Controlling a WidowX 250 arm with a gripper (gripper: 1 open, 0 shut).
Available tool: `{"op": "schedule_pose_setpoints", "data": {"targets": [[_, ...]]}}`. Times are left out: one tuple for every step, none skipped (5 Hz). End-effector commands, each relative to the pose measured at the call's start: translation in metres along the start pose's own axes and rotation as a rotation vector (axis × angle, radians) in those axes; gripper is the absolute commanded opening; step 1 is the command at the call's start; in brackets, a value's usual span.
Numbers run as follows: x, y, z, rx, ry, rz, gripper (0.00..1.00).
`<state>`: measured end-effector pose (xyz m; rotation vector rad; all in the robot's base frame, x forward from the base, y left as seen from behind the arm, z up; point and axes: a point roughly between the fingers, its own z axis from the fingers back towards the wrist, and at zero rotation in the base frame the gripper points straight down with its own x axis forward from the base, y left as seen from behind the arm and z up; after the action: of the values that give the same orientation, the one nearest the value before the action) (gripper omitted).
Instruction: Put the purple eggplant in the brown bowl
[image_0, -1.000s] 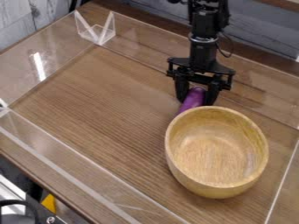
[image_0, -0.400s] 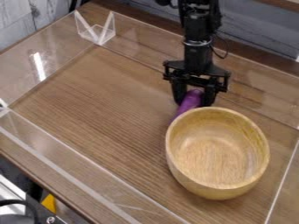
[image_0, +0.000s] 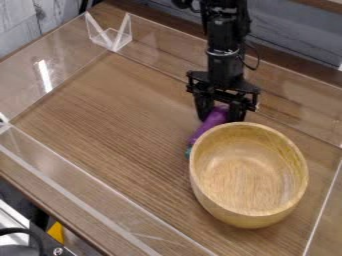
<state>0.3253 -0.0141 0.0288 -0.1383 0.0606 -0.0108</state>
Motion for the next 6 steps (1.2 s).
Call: {"op": "schedule_pose_setpoints", "data": {"targets": [[0.010,-0.005,0.019,-0.006,-0.054,0.039,0.00],[0.016,-0.012,0.023,-0.011,-0.060,0.082,0.00],[0.020,-0.012,0.016,-0.017,-0.059,0.046,0.00],[0.023,-0.005,0.011,-0.020,-0.055,0.015,0.00],[0.026,0.002,0.007,-0.024,-0.051,-0.016,0.00],[0.034,0.002,-0.001,-0.029,-0.052,-0.008,0.00]]}}
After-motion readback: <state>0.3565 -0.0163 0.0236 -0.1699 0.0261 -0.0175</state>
